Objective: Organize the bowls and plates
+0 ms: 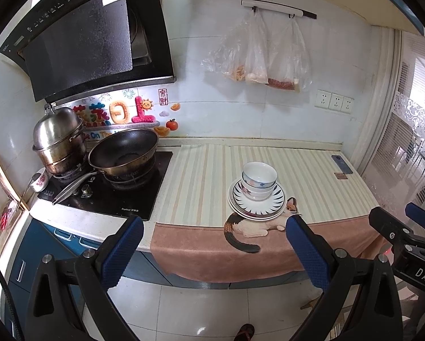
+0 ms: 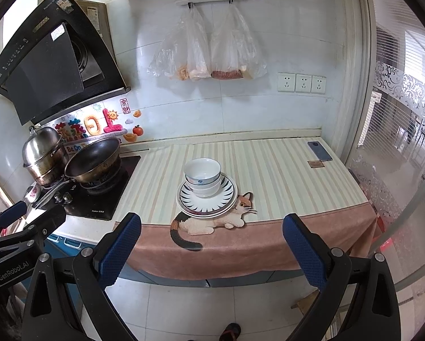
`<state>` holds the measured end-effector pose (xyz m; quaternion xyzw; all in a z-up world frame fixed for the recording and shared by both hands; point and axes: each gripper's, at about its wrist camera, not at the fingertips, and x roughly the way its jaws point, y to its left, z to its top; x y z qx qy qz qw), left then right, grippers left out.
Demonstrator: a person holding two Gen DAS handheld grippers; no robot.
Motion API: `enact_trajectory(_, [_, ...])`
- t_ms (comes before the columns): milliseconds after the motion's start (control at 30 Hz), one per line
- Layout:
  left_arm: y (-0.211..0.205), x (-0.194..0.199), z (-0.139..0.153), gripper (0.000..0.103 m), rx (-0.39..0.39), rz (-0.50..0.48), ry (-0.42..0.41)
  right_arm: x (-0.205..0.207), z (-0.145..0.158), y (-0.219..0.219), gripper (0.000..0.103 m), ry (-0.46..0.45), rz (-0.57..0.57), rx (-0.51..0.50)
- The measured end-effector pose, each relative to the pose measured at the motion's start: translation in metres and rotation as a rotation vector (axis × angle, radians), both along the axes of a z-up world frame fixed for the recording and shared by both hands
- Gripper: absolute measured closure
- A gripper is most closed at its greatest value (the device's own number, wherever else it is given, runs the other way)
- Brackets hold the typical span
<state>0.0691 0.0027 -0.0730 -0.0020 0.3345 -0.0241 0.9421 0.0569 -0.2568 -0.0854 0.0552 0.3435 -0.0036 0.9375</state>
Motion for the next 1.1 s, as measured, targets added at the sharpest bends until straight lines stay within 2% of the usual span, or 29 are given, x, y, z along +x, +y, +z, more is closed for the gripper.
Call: enact_trajectory(1100, [0.0073, 0.0067, -0.0008, 0.0, 0.006, 0.0, 0.004, 0.0034, -0.0025, 0.0028, 0.001, 0.0, -0.007, -0.005])
